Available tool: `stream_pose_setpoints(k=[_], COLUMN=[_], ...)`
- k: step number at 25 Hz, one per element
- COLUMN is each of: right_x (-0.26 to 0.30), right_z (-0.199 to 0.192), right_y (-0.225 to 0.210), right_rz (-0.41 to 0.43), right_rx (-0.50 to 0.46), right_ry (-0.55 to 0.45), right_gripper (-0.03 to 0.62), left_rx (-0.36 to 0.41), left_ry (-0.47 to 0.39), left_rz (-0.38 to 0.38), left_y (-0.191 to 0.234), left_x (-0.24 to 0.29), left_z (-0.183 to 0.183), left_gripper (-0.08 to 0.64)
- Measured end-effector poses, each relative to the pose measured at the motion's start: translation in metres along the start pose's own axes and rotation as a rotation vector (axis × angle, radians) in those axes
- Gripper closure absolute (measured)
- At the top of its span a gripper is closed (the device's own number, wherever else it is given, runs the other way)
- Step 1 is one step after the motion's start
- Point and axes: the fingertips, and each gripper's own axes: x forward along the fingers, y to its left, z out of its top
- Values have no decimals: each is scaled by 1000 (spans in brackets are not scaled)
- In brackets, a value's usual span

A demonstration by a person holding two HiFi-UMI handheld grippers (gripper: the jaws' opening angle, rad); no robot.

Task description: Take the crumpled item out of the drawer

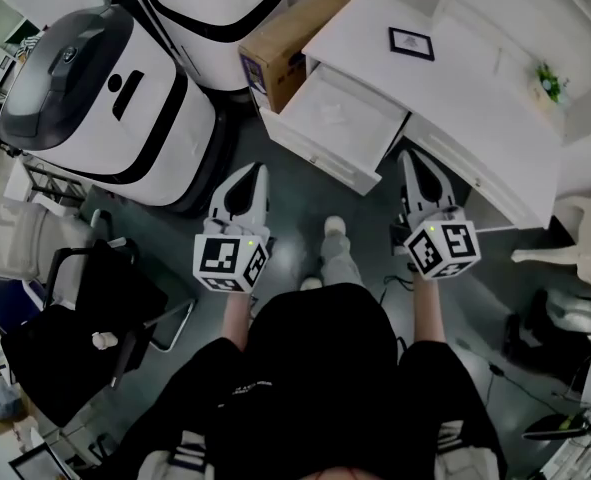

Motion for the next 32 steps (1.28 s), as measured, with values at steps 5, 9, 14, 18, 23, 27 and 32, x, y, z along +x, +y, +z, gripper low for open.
stream_pose_setpoints(k=[5, 9, 14, 18, 23, 27, 32], right_x=[41, 67, 103, 133, 161, 182, 206], right_z=[-8, -16, -36, -54, -86, -109, -137], right_y=[-22, -39, -63, -78, -98, -107, -113], right_rz=[23, 44, 79, 112, 132, 152, 160], right_rx=[14, 61, 99, 91, 102, 114, 140], right_ry=[38, 77, 143, 202, 291, 352, 411], right_gripper=[600, 600, 600, 600, 600, 600, 600], left_rx=[-19, -31, -79, -101, -139, -167, -199], left_ry=[33, 65, 111, 149, 198, 240, 293], left_rz=[8, 14, 7, 14, 26, 31, 24], left_y=[7, 12, 10, 11, 13, 15, 19], left_x=[41, 74, 122, 154, 185, 201, 216], left_z=[-8, -15, -35, -50, -72, -91, -111], left_gripper=[563, 561, 561, 563, 563, 561, 561])
